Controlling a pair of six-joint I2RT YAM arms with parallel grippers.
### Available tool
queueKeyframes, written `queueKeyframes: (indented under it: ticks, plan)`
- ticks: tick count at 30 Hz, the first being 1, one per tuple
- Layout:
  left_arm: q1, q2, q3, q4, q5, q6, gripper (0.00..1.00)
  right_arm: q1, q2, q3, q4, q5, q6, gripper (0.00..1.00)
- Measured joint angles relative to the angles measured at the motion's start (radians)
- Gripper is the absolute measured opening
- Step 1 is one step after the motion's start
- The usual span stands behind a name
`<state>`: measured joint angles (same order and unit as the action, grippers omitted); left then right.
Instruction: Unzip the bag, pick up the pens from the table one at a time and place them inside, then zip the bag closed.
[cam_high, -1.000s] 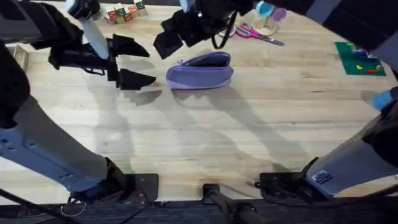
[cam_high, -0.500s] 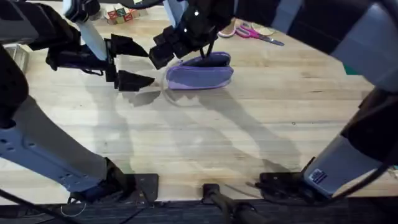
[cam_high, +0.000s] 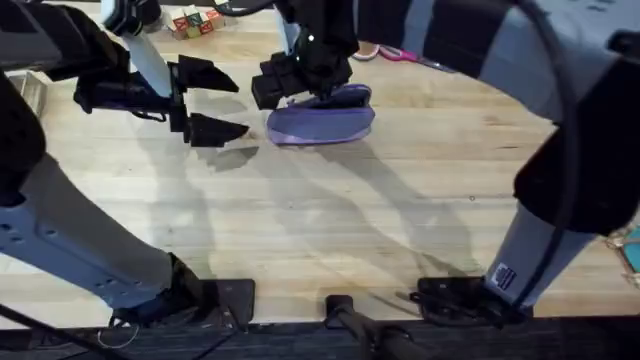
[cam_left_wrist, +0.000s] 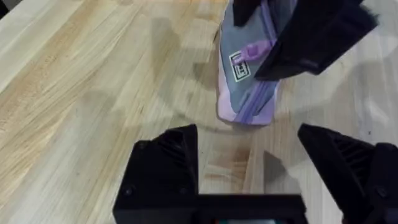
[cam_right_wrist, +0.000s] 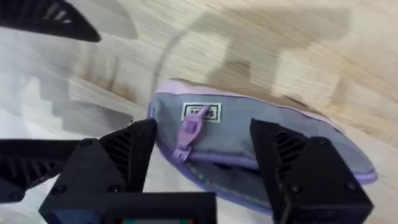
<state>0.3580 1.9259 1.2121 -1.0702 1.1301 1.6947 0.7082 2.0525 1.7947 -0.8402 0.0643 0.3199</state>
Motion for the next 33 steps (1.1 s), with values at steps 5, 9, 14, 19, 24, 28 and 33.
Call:
queueKeyframes:
  ticks: [5, 9, 14, 19, 24, 28, 33]
  plan:
    - [0.000, 0.000, 0.000, 0.000, 0.000, 0.000, 0.995, 0.002, 0.017, 0.000, -0.021, 0.003, 0.021, 0.781]
    - [0.000, 0.000, 0.000, 0.000, 0.000, 0.000, 0.995, 0.002, 0.017, 0.000, -0.043, 0.004, 0.026, 0.593]
    - [0.000, 0.000, 0.000, 0.000, 0.000, 0.000, 0.995, 0.003, 0.017, 0.000, -0.076, 0.011, 0.032, 0.351]
    - [0.000, 0.000, 0.000, 0.001, 0.000, 0.000, 0.995, 0.014, 0.017, 0.002, -0.081, 0.019, 0.040, 0.034]
    - [0.000, 0.000, 0.000, 0.001, 0.000, 0.000, 0.995, 0.028, 0.017, 0.005, -0.086, 0.026, 0.040, 0.030]
    - [0.000, 0.000, 0.000, 0.001, 0.000, 0.000, 0.995, 0.034, 0.017, 0.024, -0.098, 0.026, 0.040, 0.030]
    - [-0.004, 0.000, 0.000, 0.001, 0.000, 0.000, 0.995, 0.038, 0.015, 0.061, -0.100, 0.025, 0.040, 0.030]
